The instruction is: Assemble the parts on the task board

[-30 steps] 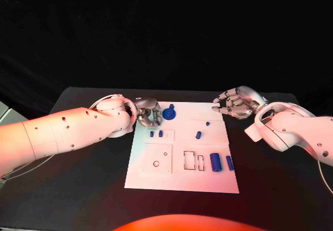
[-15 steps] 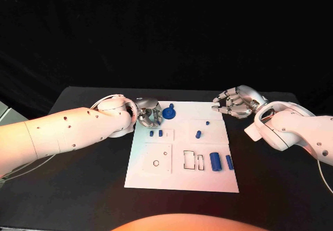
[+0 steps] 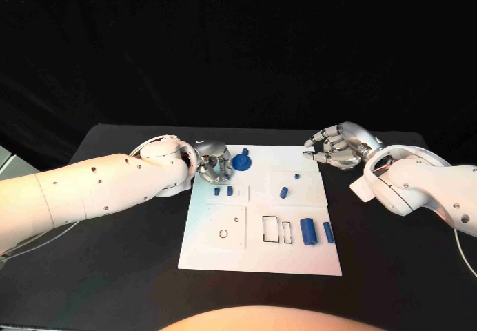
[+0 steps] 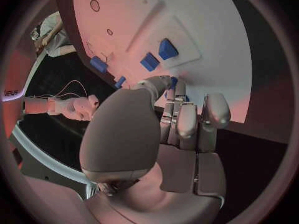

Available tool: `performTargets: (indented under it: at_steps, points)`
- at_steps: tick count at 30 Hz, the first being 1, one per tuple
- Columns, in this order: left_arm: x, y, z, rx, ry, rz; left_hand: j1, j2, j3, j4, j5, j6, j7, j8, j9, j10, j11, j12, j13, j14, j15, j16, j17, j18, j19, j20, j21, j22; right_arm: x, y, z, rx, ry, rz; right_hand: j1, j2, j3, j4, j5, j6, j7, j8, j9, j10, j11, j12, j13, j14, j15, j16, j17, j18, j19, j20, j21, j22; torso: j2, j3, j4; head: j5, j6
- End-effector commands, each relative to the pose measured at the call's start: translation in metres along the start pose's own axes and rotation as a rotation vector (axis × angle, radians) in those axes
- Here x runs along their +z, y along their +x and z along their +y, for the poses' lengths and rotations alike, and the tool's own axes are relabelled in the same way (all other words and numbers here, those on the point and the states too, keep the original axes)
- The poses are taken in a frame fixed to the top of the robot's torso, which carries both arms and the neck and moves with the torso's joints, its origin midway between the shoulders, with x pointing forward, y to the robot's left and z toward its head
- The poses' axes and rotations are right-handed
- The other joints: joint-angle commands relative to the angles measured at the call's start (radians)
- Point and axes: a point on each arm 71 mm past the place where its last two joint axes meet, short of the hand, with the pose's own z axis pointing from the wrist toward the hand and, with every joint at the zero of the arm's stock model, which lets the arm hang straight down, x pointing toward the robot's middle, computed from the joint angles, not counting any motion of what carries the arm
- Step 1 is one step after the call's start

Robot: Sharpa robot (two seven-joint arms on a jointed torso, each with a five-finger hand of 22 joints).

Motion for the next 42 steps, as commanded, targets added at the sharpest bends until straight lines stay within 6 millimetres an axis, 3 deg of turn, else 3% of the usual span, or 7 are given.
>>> performTargets:
  at_steps: [1,15,28,32,36,38,42]
  points:
    - [0.0,0.006,0.0,0.002,-0.013,0.045,-0.007,-0.002,-0.003,0.003,-0.004,-0.011,-0.002,-0.007,-0.004,-0.009,0.004,-0.006,0.002,-0.003,0.002,-0.006,-0.001,0.003,-0.009,0.0,-0.007,-0.002,0.0,0.001,0.001,-0.008,-0.013,0.007,-0.013,-0.001,0.006,0.0,0.006,-0.002,-0.001,0.004,-0.001,0.005,0.002,0.003,-0.001,0.058,0.002,-0.003,0.083,0.014,0.006,-0.002,0.002,0.07,0.0,-0.0001,0.0002,0.0,0.0]
    - [-0.002,0.004,0.003,-0.004,-0.018,0.018,-0.015,-0.005,0.0,0.0,-0.003,-0.045,-0.004,-0.034,-0.008,-0.029,0.013,-0.021,0.01,-0.016,0.01,-0.013,-0.021,0.006,-0.023,0.007,-0.023,-0.017,0.0,0.001,0.001,-0.008,-0.014,0.009,-0.013,-0.001,0.006,0.0,0.006,-0.002,-0.001,0.004,-0.001,0.005,0.002,0.003,-0.001,0.058,0.002,-0.003,0.083,0.014,0.006,-0.002,0.002,0.07,0.0,-0.0011,0.0007,0.0,0.0]
    - [-0.003,0.004,0.008,-0.007,-0.037,0.027,-0.021,-0.015,0.005,-0.008,-0.003,-0.152,-0.02,-0.104,-0.032,-0.027,0.012,-0.024,0.035,-0.013,0.009,-0.006,-0.015,0.002,-0.003,0.008,-0.008,0.002,0.0,0.001,0.001,-0.011,-0.008,0.012,-0.014,-0.005,0.008,-0.001,0.006,-0.004,-0.001,0.004,-0.003,-0.019,0.002,-0.025,-0.031,0.055,0.002,-0.011,0.072,0.018,-0.002,-0.002,-0.018,0.059,0.0,-0.0006,0.0003,0.0,0.0]
    - [-0.005,0.003,0.014,-0.006,-0.055,0.031,-0.021,-0.014,0.004,-0.009,-0.003,-0.177,-0.026,-0.12,-0.042,-0.027,0.012,-0.026,0.04,-0.014,0.009,-0.006,-0.016,0.002,-0.004,0.008,-0.009,0.001,0.0,0.001,0.0,-0.038,-0.011,0.019,-0.004,-0.02,0.039,0.001,0.005,-0.017,0.0,0.01,-0.007,-0.228,0.001,-0.341,-0.34,0.04,0.001,-0.052,0.012,0.025,-0.016,-0.004,-0.064,0.035,0.001,-0.0001,0.0001,0.0,0.0]
    - [-0.007,0.001,0.019,-0.008,-0.065,0.017,-0.019,-0.013,0.002,-0.012,-0.002,-0.198,-0.029,-0.132,-0.051,-0.028,0.012,-0.027,0.045,-0.015,0.009,-0.007,-0.019,0.002,-0.004,0.008,-0.009,0.001,0.0,0.003,0.002,-0.103,-0.031,0.039,0.062,-0.052,0.114,-0.005,-0.026,-0.013,0.004,0.019,-0.008,-0.239,0.005,-0.555,-0.532,0.036,0.001,-0.081,-0.029,0.029,-0.019,-0.005,-0.092,0.021,0.0,-0.0009,-0.0001,-0.003,0.002]
    - [-0.008,-0.002,0.023,-0.019,-0.067,-0.003,-0.016,-0.009,0.003,-0.013,-0.001,-0.198,-0.028,-0.133,-0.052,-0.026,0.011,-0.027,0.046,-0.015,0.009,-0.007,-0.019,0.002,-0.004,0.007,-0.01,0.001,0.001,0.004,0.003,-0.153,-0.049,0.05,0.109,-0.079,0.198,-0.011,-0.047,0.004,0.008,0.017,-0.014,-0.204,0.01,-0.69,-0.667,0.037,0.004,-0.084,-0.034,0.026,-0.009,-0.003,-0.078,0.034,0.0,-0.001,-0.0004,-0.007,0.003]
    - [-0.013,-0.011,0.032,-0.109,-0.061,-0.066,-0.009,-0.001,0.019,-0.023,-0.001,-0.118,0.004,-0.09,-0.047,-0.023,0.009,-0.026,0.059,-0.027,0.006,-0.019,-0.05,0.01,-0.029,0.003,-0.035,-0.026,0.004,0.007,0.006,-0.272,-0.094,0.065,0.113,-0.111,0.274,-0.027,-0.063,0.041,0.006,0.006,-0.024,-0.164,0.014,-0.824,-0.799,0.036,0.008,-0.087,-0.04,0.024,-0.006,0.001,-0.073,0.043,-0.001,-0.0001,-0.0021,-0.018,0.007]
